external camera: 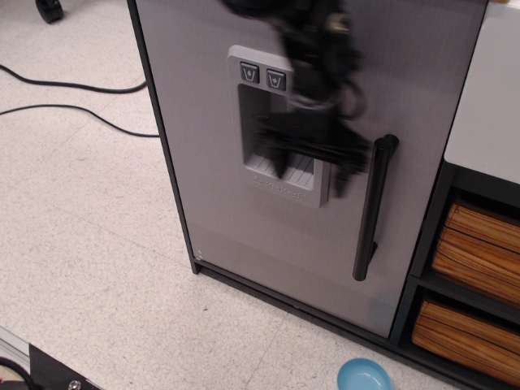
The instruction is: Open fridge
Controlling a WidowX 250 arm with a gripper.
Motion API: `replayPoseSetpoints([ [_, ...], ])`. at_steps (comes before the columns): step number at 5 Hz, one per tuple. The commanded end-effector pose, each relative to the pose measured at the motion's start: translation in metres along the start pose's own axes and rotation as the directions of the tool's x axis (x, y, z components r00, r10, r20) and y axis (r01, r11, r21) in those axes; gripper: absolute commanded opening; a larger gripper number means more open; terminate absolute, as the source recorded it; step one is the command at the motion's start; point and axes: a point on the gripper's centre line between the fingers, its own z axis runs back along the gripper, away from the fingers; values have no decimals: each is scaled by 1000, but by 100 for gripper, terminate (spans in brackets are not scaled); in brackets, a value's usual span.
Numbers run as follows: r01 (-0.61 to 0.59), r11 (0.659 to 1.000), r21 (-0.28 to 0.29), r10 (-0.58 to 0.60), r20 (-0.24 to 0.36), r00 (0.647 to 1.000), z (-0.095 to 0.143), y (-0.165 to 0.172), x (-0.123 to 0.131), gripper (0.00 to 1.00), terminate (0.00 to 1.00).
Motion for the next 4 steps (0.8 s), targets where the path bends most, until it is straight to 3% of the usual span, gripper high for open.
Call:
replayPoseSetpoints([
  [1, 117, 992, -50, -108, 159, 981, 49, -43, 2, 100, 0],
  [2, 132, 988, -82, -115, 187, 976, 49, -51, -9, 100, 0],
  [4, 102, 991, -82, -76, 273, 959, 58, -65, 2, 100, 0],
])
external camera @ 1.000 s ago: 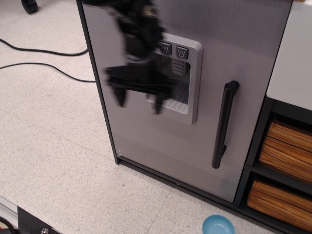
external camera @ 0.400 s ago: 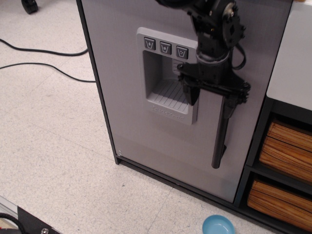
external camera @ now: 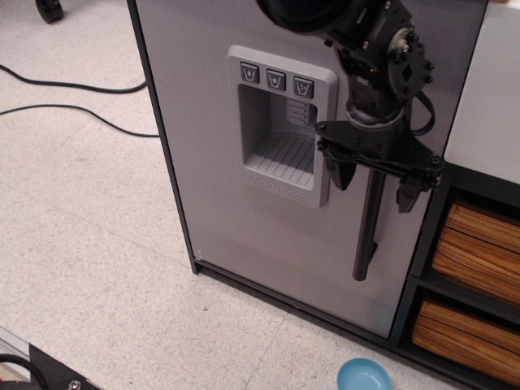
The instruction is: Open fridge
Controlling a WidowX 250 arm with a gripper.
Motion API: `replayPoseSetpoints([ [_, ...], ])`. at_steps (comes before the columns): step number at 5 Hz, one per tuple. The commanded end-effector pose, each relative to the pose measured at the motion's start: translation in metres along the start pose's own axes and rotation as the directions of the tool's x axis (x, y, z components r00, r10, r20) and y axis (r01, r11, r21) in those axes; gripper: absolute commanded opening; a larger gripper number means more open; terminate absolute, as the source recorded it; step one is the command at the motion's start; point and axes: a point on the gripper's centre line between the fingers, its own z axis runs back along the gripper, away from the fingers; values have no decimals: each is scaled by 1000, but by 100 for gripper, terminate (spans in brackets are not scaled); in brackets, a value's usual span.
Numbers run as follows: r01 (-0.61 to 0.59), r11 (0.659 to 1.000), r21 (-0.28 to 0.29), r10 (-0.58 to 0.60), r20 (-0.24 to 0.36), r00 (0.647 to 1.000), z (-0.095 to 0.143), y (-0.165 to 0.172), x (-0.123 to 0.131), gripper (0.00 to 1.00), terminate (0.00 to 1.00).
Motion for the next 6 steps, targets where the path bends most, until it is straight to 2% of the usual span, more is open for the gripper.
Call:
replayPoseSetpoints([
  [1, -52, 998, 21, 48, 143, 989, 29, 0, 30, 100, 0],
  [3, -108, 994, 35, 101, 150, 983, 24, 8, 50, 100, 0],
  [4, -105, 994, 35, 99, 147, 984, 19, 8, 53, 0, 0],
  [6, -88, 996, 25, 84, 126, 988, 15, 12, 43, 0, 0],
])
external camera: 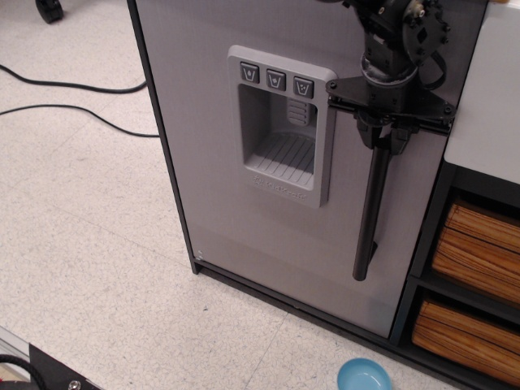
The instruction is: Open fridge
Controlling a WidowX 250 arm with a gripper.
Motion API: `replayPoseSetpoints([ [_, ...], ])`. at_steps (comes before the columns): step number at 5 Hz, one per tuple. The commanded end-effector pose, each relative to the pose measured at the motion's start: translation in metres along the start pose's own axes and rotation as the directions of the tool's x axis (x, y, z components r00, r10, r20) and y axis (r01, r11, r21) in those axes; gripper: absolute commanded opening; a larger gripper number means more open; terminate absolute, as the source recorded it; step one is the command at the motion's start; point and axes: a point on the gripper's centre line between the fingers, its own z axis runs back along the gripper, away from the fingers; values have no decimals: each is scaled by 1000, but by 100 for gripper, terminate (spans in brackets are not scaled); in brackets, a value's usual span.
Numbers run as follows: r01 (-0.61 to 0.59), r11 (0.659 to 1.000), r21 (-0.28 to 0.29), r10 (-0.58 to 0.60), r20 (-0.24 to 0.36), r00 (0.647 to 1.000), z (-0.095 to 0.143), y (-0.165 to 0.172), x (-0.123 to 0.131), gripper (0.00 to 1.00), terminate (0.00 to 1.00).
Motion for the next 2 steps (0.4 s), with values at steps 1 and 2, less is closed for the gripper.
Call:
replayPoseSetpoints([
  [1, 13, 999, -37, -12, 26, 1000, 21, 5, -12, 0, 0],
  [2, 40, 999, -36, -40, 17, 999, 28, 15, -34, 0, 0],
])
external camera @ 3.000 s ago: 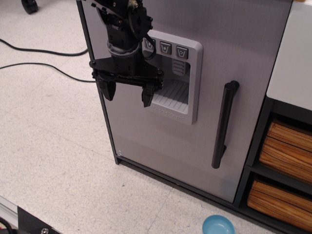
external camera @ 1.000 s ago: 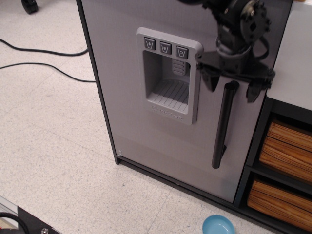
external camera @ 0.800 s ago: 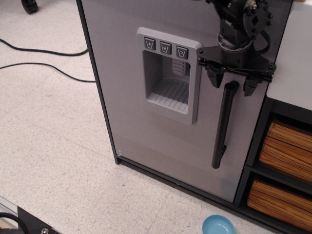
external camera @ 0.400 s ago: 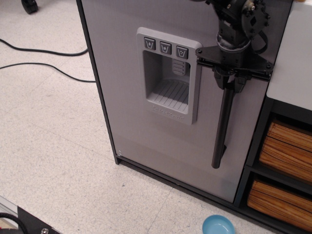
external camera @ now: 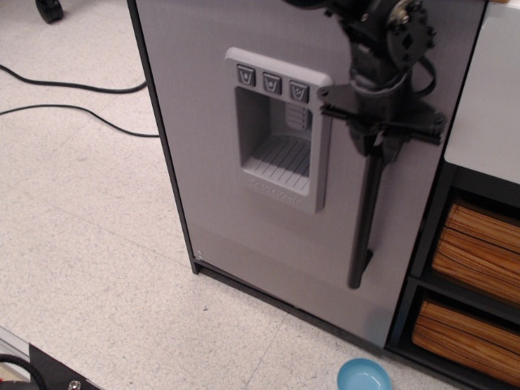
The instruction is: Open fridge
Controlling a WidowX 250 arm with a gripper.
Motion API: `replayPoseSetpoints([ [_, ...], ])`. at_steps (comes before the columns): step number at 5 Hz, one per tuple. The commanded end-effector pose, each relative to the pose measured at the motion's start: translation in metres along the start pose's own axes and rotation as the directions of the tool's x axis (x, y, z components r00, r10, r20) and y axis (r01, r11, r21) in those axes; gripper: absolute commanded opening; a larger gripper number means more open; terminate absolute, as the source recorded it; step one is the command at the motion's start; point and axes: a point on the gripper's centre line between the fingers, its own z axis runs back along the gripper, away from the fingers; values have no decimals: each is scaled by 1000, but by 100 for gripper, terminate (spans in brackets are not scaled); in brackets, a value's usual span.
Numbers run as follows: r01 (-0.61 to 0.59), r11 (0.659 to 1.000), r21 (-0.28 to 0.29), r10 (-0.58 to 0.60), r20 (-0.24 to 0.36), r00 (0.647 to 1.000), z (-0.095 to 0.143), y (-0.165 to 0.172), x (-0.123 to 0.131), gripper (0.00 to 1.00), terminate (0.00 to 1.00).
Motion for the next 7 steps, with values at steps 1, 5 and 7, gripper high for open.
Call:
replayPoseSetpoints([
  [1, 31, 1000, -3, -31, 19, 999, 27, 17, -33, 0, 0],
  [5, 40, 998, 38, -38, -57, 998, 74, 100, -67, 100, 0],
  [7, 29, 994, 110, -16, -115, 993, 107, 109, -105, 100, 0],
])
